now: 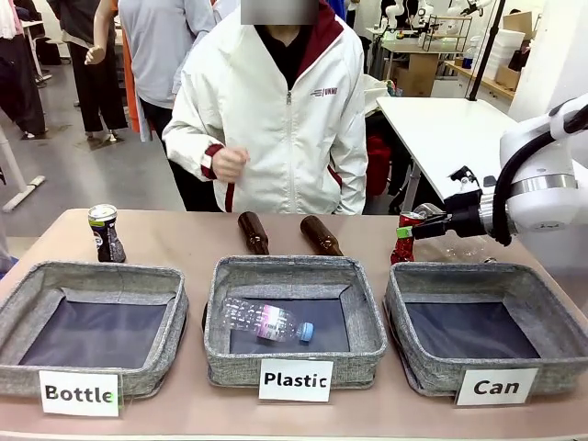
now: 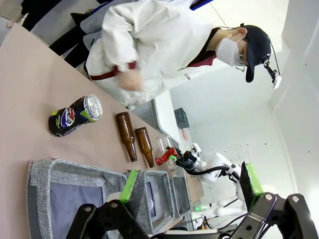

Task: Sort the can waste into the basket.
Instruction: Pick up the can waste from the table and place it in the right Fabric basket.

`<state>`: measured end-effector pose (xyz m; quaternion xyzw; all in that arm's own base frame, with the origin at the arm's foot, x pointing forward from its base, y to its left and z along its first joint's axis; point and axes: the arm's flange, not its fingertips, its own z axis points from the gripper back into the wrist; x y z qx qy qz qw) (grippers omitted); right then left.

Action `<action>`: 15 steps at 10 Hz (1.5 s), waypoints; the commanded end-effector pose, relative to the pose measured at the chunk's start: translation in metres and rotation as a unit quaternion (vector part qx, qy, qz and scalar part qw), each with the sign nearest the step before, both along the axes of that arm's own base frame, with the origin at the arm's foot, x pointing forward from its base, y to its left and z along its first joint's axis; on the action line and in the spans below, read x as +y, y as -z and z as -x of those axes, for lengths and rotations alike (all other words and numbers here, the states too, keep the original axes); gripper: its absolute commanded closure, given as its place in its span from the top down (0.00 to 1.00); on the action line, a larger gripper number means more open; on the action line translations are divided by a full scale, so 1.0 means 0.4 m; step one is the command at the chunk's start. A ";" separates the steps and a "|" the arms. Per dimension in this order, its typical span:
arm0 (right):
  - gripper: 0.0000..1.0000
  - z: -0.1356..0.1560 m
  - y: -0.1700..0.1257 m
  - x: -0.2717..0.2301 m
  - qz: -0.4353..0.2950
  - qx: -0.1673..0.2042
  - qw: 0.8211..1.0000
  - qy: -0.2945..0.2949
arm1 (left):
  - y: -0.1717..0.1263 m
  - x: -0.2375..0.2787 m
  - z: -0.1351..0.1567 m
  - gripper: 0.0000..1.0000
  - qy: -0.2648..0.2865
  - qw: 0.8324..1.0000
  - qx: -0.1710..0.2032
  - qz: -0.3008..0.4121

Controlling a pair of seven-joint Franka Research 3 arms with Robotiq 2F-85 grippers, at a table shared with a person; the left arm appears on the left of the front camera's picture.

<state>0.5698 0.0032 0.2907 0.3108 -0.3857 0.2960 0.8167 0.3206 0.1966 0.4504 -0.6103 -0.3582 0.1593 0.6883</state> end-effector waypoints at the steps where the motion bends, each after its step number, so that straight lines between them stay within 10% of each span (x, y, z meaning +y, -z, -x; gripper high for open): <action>1: 1.00 -0.008 0.012 0.009 -0.002 -0.021 1.000 -0.007 | -0.001 0.003 0.001 1.00 0.003 1.000 -0.010 0.000; 2: 0.40 -0.007 0.012 0.011 -0.002 -0.021 1.000 -0.013 | -0.001 0.003 0.001 1.00 0.003 1.000 -0.010 0.000; 3: 0.40 -0.007 0.011 0.014 -0.001 -0.019 1.000 -0.011 | -0.001 0.003 0.001 1.00 0.003 1.000 -0.010 0.000; 4: 0.00 -0.007 0.011 0.013 0.000 -0.018 1.000 -0.011 | -0.001 0.003 0.001 1.00 0.003 1.000 -0.010 0.000; 5: 0.36 -0.008 0.012 0.012 -0.002 -0.018 1.000 -0.010 | -0.001 0.003 0.001 1.00 0.003 1.000 -0.010 0.000; 6: 0.00 -0.008 0.013 0.012 -0.005 -0.018 1.000 -0.009 | -0.001 0.003 0.001 1.00 0.003 1.000 -0.010 0.000; 12: 0.00 0.007 -0.010 0.022 -0.009 -0.039 0.999 -0.016 | -0.001 0.003 0.001 1.00 0.003 1.000 -0.010 0.000; 15: 0.00 0.052 -0.192 0.047 0.004 -0.075 0.996 -0.044 | -0.001 0.003 0.001 1.00 0.003 1.000 -0.010 0.000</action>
